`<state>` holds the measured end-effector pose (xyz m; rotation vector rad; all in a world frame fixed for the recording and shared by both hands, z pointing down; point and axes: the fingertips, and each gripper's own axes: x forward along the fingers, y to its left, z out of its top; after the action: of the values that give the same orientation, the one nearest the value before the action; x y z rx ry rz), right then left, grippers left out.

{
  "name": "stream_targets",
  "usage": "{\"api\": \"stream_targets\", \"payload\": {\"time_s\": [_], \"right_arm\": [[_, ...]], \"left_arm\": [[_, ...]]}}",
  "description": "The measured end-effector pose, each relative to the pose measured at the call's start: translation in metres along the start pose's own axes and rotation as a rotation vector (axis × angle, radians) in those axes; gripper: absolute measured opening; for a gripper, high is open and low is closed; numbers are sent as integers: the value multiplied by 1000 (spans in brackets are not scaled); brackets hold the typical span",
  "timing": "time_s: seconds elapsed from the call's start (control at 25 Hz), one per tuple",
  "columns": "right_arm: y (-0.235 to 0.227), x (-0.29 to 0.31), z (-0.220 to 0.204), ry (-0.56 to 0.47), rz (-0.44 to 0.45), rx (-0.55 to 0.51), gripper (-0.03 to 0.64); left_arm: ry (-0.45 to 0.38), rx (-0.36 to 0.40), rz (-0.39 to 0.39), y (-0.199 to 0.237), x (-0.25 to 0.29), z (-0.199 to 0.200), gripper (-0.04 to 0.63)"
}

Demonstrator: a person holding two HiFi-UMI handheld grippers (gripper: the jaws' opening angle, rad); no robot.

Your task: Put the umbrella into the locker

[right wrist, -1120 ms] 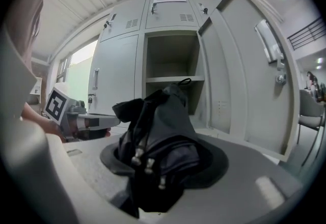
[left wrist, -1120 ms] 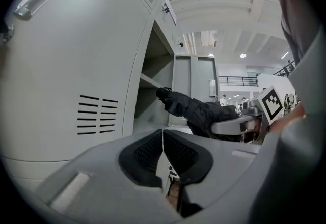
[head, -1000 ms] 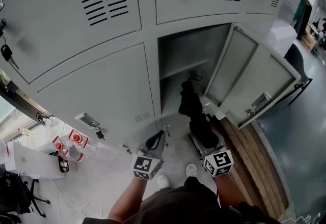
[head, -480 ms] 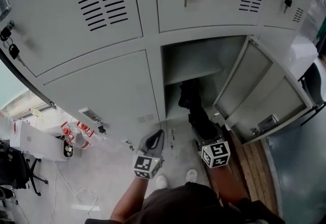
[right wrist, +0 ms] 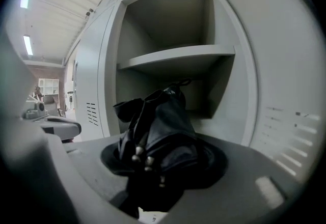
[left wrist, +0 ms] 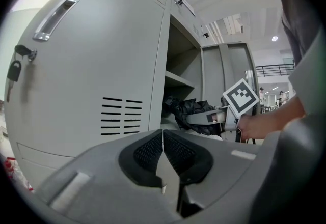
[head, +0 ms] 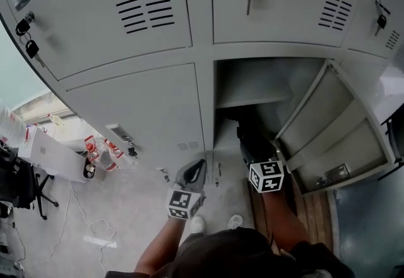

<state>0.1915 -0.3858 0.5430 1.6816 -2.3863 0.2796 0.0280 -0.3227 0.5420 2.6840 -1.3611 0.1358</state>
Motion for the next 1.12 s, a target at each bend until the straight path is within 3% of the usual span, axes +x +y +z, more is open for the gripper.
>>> {"api": "stream_targets", "payload": {"time_s": [0.72, 1.12], "right_arm": [[-21, 102, 36, 66, 13, -38, 233], [-37, 136, 17, 199, -36, -23, 233]], "left_arm": [[-36, -5, 93, 5, 7, 6, 5], [-31, -12, 105, 12, 3, 6, 5]]}}
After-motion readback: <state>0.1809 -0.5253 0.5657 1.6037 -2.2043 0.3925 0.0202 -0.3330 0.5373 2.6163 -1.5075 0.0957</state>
